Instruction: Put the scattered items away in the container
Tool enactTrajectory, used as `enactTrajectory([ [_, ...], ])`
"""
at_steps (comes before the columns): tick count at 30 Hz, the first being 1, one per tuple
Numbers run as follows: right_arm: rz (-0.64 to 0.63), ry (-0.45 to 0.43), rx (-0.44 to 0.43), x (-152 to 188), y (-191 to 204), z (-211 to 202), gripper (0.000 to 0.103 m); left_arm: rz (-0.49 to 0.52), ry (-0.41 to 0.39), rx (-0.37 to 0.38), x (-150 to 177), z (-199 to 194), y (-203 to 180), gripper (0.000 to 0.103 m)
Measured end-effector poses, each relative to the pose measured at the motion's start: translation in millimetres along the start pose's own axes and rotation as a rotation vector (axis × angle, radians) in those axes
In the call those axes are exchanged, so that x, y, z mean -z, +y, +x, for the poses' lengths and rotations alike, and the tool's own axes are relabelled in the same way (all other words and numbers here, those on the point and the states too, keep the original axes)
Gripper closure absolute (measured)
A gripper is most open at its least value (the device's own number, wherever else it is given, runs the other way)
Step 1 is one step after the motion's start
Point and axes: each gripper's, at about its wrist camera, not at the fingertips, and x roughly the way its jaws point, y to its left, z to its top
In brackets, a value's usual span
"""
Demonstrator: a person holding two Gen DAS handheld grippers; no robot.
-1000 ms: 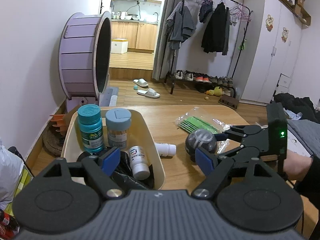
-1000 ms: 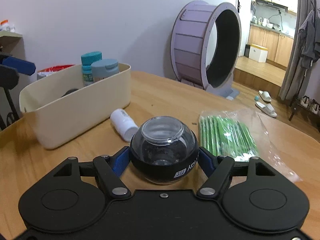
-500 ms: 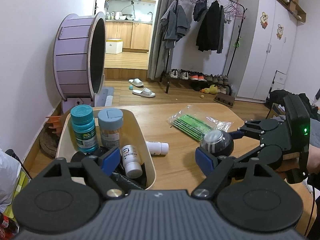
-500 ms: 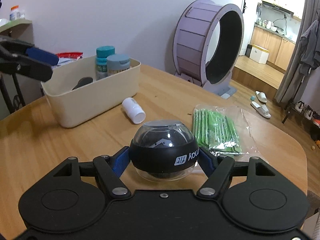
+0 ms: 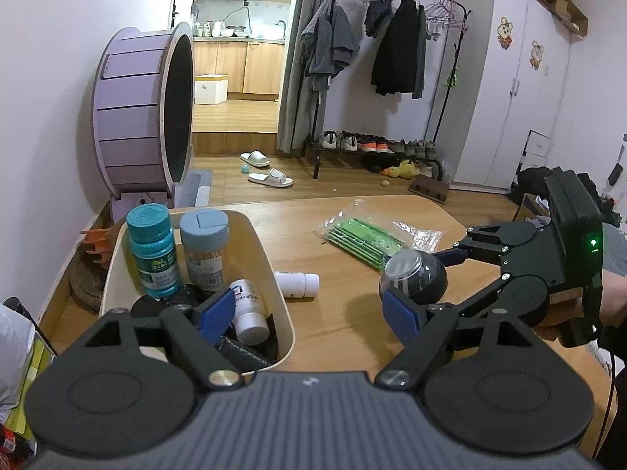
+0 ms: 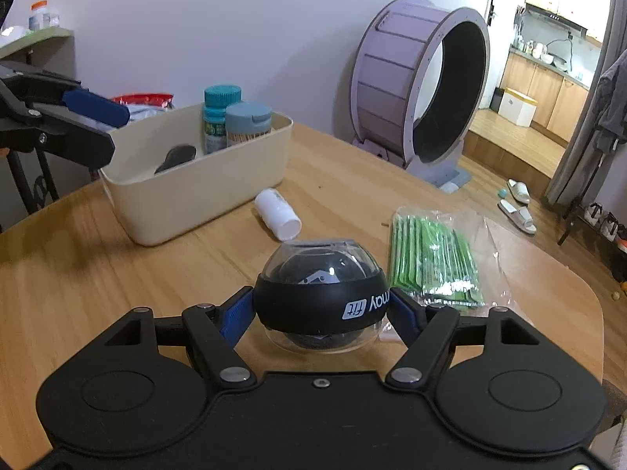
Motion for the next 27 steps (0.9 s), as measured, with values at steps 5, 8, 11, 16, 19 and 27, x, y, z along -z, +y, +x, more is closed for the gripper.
enactTrajectory([
  [5,0.005,0.011,-0.025,8,-2,-7,0.032,0.018,0.019,0.046,3,3,-4,0.022],
  [8,-0.033,0.026,-0.020,9,2,-13,0.032,0.054,0.046,0.090,7,7,-13,0.022],
  [11,-0.111,0.059,-0.017,7,8,-18,0.032,0.081,0.060,0.104,10,10,-19,0.022],
  [16,-0.191,-0.012,-0.027,-17,11,-36,0.043,0.072,0.062,0.097,11,12,-18,0.022],
  [19,-0.193,-0.013,-0.006,-31,6,-37,0.041,0.064,0.059,0.095,11,10,-17,0.022],
  [27,-0.101,-0.044,0.087,19,-4,-59,0.010,0.061,0.058,0.093,9,10,-17,0.022],
])
